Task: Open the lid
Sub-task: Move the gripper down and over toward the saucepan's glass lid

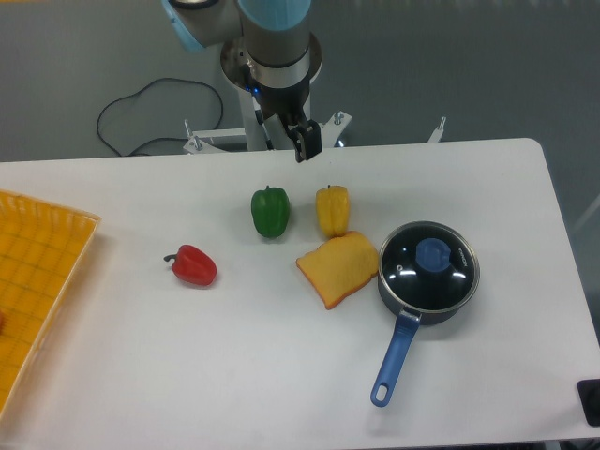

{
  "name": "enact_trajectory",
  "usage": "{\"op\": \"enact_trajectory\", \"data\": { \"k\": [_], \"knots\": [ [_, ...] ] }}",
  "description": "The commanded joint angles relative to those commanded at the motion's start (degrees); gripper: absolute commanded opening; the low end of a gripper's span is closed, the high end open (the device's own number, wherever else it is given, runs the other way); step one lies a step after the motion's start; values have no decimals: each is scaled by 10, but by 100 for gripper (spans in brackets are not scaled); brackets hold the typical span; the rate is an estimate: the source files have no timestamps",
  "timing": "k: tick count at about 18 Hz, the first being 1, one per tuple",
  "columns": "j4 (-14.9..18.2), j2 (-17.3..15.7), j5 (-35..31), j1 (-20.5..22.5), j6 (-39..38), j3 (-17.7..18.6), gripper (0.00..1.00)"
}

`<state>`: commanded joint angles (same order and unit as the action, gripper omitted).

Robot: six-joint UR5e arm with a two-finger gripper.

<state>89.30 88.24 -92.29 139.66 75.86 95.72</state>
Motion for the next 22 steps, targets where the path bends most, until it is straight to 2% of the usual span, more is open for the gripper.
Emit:
{"op": "enact_trajectory", "data": {
  "k": [4,7,13,15,18,22],
  "knots": [
    [-2,23,2,2,-34,-16,100],
    [-25,37,0,2,-34,-17,100],
    [-45,53,0,11,-26,-19,100],
    [-58,62,-3,11,-6,-19,100],
    [-62,74,-45,11,50,-21,100],
    [-62,82,-54,12,67,-24,100]
  ]
}}
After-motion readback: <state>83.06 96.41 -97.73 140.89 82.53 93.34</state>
